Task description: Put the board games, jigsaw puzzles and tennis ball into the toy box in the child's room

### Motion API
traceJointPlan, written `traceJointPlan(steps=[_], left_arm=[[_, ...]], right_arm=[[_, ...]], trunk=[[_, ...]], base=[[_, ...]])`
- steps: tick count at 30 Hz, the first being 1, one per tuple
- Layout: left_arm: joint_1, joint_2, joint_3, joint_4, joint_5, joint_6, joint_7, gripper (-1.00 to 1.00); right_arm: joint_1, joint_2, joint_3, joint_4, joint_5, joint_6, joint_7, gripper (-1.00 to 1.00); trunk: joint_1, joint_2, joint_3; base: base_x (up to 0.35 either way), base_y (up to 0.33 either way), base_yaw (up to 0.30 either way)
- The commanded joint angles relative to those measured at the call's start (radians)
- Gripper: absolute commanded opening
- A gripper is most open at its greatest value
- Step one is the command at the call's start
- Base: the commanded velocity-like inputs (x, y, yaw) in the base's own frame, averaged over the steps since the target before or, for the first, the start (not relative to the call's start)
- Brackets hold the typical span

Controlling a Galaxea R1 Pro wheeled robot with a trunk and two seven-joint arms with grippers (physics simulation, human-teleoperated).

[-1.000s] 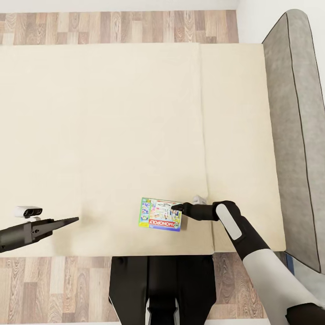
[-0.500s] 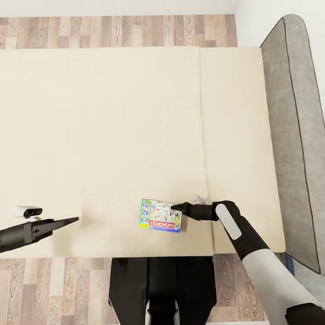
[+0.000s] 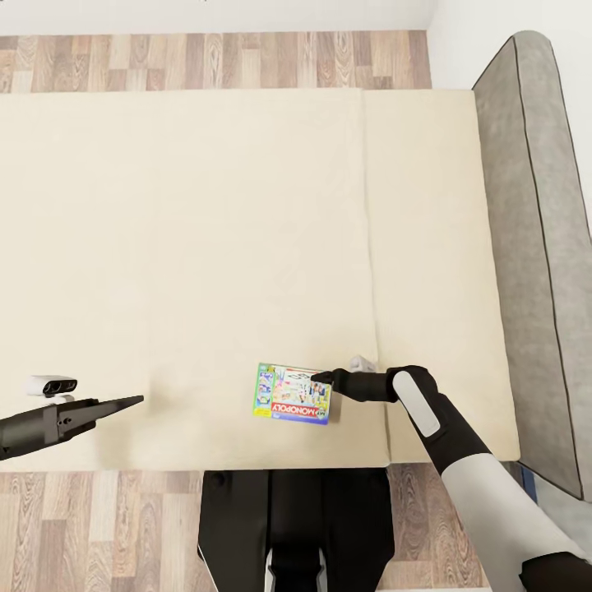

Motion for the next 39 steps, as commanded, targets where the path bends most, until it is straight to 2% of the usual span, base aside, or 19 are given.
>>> traceJointPlan(steps=[1,25,39], left_arm=[[0.0,0.0,0.0,0.0,-0.001,0.011,-0.004,1.0],[0.0,0.0,0.0,0.0,-0.001,0.011,-0.004,1.0],[0.0,0.0,0.0,0.0,-0.001,0.011,-0.004,1.0]], right_arm=[[0.0,-0.001,0.001,0.0,0.028,-0.002,0.009,1.0],[0.0,0.001,0.002,0.0,0.028,-0.002,0.009,1.0],[0.0,0.003,0.002,0.0,0.03,-0.002,0.009,1.0]], trunk=[[0.001,-0.001,-0.001],[0.001,-0.001,0.007],[0.001,-0.001,0.021]], base=[[0.0,0.0,0.0],[0.0,0.0,0.0],[0.0,0.0,0.0]])
